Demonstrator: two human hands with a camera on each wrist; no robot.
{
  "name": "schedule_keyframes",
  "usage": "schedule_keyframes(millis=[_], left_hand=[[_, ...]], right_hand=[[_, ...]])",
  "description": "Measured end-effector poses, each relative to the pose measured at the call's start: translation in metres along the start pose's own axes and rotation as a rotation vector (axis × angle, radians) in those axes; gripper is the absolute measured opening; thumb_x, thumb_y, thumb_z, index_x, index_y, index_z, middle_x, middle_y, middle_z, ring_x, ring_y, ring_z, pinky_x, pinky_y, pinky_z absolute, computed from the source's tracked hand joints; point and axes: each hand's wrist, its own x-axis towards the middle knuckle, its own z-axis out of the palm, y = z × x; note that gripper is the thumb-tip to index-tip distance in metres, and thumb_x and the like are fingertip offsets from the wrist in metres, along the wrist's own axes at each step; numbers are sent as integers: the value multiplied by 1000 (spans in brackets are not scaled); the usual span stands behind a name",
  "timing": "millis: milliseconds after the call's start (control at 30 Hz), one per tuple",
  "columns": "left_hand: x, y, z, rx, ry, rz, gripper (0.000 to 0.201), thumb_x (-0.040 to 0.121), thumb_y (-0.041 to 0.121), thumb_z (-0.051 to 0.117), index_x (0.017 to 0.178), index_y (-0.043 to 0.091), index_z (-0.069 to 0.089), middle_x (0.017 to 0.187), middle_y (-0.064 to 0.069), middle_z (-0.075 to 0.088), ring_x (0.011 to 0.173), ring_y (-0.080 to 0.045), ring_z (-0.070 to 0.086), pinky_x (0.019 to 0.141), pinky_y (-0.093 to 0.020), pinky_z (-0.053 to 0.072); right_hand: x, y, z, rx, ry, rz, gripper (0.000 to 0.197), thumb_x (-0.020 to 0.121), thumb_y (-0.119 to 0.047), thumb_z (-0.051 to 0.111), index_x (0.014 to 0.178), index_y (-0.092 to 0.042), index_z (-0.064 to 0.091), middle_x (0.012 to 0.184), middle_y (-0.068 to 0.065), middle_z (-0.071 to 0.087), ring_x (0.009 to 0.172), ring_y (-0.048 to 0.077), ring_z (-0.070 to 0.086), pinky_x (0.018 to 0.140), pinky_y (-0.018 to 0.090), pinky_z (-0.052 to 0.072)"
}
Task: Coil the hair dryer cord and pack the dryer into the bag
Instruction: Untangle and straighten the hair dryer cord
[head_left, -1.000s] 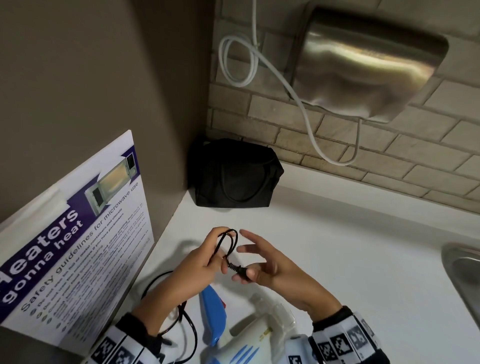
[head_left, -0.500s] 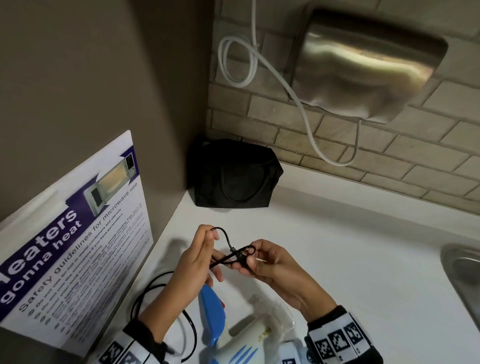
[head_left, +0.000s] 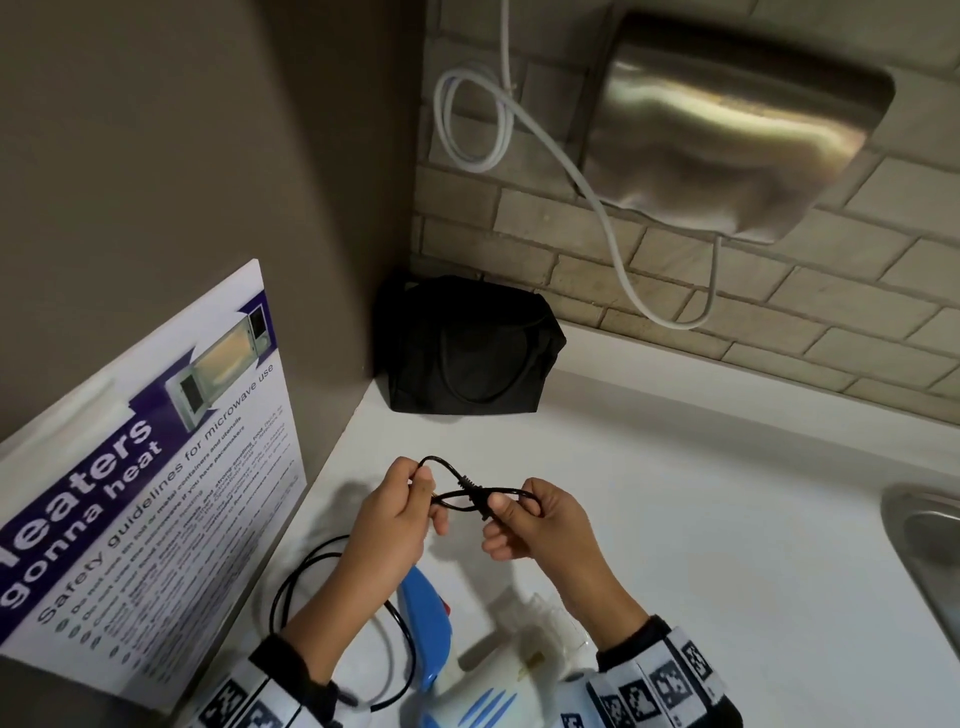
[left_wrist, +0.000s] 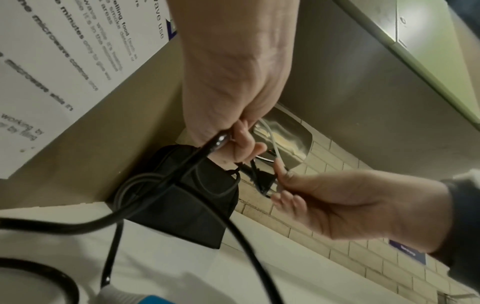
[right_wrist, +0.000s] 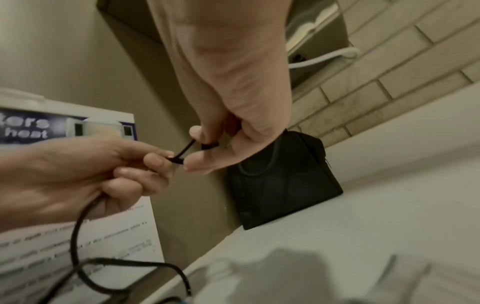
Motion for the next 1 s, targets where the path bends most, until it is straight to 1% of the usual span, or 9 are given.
schedule_keyframes(millis=[133, 233, 367, 500, 700, 767, 867, 933, 1000], left_hand=[[5, -4, -5, -37, 17, -51, 23, 100, 24, 36, 86, 8, 45, 55, -7, 59, 36, -12, 28, 40, -20, 24], [2, -4, -4, -4, -63, -29, 21, 99, 26, 40, 86, 11, 47, 56, -3, 59, 35, -8, 31, 40, -21, 25], [-5, -4, 0, 100, -149, 108, 16, 97, 26, 45, 89, 13, 49, 58, 7, 59, 45, -8, 37, 47, -23, 32], [-4, -1, -8, 31, -39, 178, 15, 98, 18, 42, 100, 26, 54, 70, 5, 66, 47, -7, 39, 47, -22, 34], [-3, -2, -7, 27, 51, 171, 14, 98, 19, 41, 94, 27, 51, 72, 6, 67, 46, -16, 33, 45, -25, 30], [-3, -3, -9, 45, 42, 177, 14, 98, 19, 41, 92, 26, 52, 72, 7, 67, 48, -18, 34, 47, -26, 31], [-4, -2, -10, 87, 8, 206, 15, 98, 17, 41, 92, 27, 51, 75, 8, 70, 48, -19, 35, 48, -29, 33], [-5, 1, -6, 97, -10, 214, 17, 98, 18, 42, 90, 30, 50, 78, 7, 71, 47, -15, 38, 47, -28, 34], [-8, 6, -2, 102, -33, 232, 14, 98, 17, 43, 92, 28, 50, 78, 6, 72, 48, -5, 46, 52, -24, 38]], right_hand=[[-3, -1, -1, 360, -145, 26, 24, 83, 2, 64, 77, -9, 45, 90, 26, 67, 87, 29, 72, 75, 26, 57], [-3, -6, -4, 202, -63, 39, 31, 85, -15, 68, 70, -13, 41, 68, 15, 69, 64, 24, 70, 59, 27, 56], [0, -2, -8, -88, 75, 19, 47, 80, -32, 74, 64, -15, 33, 43, 8, 51, 43, 22, 58, 48, 27, 44], [-1, 2, -10, -123, 10, -39, 35, 89, -22, 64, 66, -11, 41, 44, 7, 52, 49, 22, 62, 52, 25, 47], [-1, 4, -14, -172, 25, 13, 19, 92, -25, 58, 83, -9, 52, 60, 6, 56, 55, 17, 57, 53, 23, 46], [-2, 1, -14, -296, 10, -34, 5, 90, -21, 60, 94, -18, 58, 64, 3, 50, 55, 12, 48, 55, 20, 43], [-1, -5, -16, -402, 56, -185, 35, 85, -4, 55, 108, -31, 57, 76, -2, 49, 63, 6, 46, 61, 13, 40], [-2, -12, -14, -455, 159, -358, 42, 84, -3, 53, 115, -32, 54, 94, -3, 49, 85, 5, 52, 73, 14, 41], [-4, -18, -8, -596, 167, -570, 38, 88, -15, 51, 122, -33, 53, 110, -7, 48, 108, 5, 46, 89, 16, 38]])
